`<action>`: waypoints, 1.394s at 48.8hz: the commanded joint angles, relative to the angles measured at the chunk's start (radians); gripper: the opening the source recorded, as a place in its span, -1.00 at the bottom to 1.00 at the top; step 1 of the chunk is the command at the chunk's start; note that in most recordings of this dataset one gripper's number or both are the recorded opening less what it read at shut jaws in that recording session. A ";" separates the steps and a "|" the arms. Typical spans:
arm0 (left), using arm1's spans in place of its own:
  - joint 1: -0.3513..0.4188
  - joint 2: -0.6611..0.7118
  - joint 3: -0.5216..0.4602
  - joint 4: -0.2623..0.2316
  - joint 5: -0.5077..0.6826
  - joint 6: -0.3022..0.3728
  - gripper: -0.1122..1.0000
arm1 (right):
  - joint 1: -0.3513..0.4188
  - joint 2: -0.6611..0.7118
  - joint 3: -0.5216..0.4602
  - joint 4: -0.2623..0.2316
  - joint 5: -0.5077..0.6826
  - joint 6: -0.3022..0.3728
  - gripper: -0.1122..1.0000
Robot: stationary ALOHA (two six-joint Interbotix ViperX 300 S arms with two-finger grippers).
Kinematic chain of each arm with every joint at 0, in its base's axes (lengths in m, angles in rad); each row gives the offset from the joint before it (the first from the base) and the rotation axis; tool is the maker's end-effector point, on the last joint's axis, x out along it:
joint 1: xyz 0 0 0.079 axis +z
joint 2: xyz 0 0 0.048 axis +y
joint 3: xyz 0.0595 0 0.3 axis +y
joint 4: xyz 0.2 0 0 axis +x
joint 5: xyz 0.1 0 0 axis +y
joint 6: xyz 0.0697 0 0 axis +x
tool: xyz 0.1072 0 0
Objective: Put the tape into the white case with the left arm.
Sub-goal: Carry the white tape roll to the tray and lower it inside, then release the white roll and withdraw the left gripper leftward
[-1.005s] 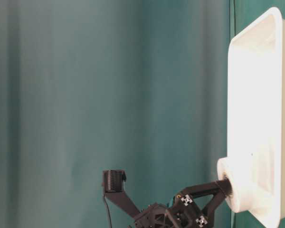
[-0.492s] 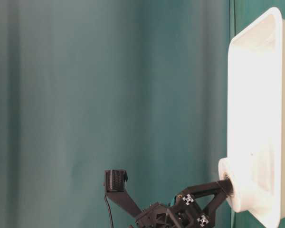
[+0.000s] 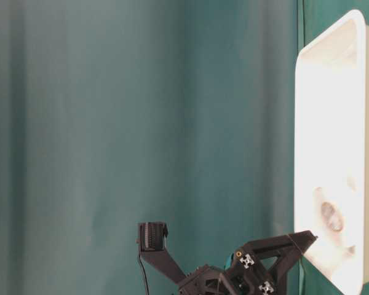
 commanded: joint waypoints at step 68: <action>-0.221 -0.466 0.362 0.000 0.002 -0.006 0.83 | -0.002 0.009 -0.008 -0.002 -0.009 0.002 -0.97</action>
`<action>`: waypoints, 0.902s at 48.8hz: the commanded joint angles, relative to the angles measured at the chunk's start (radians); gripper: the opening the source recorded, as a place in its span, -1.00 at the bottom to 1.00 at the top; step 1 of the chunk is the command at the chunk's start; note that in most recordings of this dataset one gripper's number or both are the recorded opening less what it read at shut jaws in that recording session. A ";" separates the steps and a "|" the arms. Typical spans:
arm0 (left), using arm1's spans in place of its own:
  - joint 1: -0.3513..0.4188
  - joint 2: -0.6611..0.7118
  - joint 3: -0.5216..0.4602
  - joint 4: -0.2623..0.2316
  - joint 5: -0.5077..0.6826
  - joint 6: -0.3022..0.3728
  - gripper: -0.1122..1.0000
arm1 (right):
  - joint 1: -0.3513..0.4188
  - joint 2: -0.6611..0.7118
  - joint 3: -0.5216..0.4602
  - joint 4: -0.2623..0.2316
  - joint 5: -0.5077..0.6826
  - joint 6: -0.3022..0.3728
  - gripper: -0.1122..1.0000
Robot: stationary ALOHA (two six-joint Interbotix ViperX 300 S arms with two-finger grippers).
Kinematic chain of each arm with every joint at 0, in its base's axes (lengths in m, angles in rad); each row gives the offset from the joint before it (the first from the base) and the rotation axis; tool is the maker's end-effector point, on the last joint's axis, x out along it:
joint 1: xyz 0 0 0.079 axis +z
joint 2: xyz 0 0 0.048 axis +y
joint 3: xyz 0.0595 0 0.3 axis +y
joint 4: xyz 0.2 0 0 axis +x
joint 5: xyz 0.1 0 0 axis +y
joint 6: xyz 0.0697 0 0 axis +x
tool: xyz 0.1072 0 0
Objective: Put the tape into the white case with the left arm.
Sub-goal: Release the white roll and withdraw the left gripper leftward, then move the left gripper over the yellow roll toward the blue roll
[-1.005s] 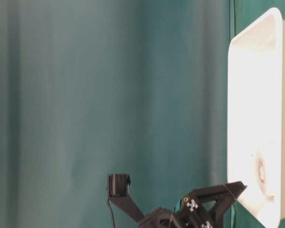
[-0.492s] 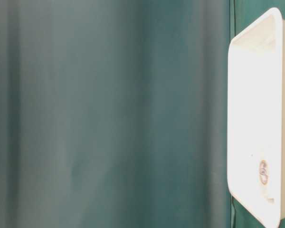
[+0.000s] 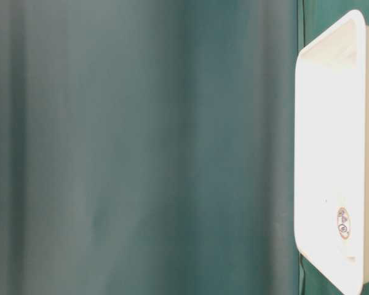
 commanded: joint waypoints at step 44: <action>-0.360 -0.026 0.037 0.000 -0.009 0.006 0.83 | -0.002 0.009 -0.011 0.000 -0.005 0.002 -0.97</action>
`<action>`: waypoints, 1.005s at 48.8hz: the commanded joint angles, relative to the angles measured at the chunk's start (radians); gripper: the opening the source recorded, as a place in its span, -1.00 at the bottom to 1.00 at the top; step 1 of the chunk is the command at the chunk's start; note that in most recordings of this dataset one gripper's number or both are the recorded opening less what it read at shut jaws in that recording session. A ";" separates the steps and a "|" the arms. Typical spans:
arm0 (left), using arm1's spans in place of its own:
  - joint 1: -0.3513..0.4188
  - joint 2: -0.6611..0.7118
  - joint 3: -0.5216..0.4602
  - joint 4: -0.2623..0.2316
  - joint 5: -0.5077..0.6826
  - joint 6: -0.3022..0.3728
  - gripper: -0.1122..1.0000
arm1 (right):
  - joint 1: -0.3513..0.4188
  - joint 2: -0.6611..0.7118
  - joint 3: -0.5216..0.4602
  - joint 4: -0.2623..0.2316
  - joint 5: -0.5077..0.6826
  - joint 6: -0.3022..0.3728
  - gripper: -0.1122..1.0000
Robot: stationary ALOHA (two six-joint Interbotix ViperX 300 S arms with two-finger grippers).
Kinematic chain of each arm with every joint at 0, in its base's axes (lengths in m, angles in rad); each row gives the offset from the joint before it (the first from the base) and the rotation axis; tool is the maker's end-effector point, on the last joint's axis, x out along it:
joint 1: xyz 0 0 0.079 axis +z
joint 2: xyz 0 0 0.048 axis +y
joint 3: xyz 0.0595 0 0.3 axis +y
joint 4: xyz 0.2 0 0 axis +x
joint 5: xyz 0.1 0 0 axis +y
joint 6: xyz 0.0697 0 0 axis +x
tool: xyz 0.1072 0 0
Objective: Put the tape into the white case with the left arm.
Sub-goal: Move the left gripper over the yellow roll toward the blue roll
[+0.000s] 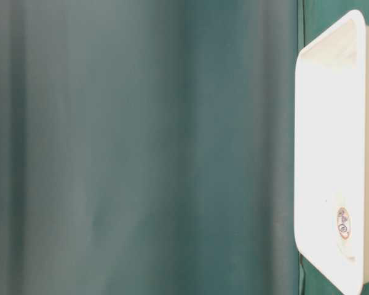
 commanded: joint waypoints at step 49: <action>-0.003 0.256 -0.227 -0.002 -0.012 -0.002 0.82 | -0.002 0.009 -0.009 -0.002 -0.008 0.002 -0.97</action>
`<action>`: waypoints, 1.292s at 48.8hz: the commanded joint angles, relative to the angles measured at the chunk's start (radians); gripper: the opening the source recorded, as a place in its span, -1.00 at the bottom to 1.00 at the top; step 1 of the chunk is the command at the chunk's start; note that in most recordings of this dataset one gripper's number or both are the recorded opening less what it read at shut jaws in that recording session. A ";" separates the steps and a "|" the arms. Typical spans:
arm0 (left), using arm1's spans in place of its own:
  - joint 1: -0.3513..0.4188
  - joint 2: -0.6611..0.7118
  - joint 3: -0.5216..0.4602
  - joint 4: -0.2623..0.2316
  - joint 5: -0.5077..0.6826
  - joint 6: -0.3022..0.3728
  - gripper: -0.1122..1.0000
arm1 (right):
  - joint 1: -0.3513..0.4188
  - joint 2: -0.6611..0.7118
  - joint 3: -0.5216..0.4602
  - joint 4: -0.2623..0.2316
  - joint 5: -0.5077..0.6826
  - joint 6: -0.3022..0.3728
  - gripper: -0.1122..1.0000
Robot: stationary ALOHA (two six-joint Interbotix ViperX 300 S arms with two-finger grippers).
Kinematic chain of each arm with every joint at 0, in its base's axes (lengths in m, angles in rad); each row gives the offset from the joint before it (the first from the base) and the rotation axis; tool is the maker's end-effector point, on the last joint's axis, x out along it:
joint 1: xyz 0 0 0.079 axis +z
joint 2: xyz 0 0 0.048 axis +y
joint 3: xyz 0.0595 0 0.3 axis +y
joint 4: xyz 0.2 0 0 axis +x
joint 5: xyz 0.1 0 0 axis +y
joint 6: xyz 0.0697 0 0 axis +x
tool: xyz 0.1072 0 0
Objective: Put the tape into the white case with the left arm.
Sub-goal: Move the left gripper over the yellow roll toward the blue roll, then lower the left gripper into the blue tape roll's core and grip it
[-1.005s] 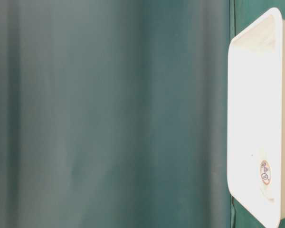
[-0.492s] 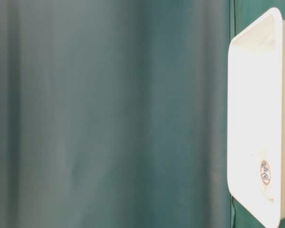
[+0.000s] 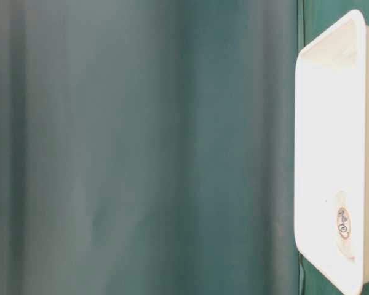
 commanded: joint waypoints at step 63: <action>-0.025 0.374 -0.380 -0.002 0.086 -0.049 0.81 | -0.002 0.009 -0.002 -0.002 -0.008 0.002 -0.97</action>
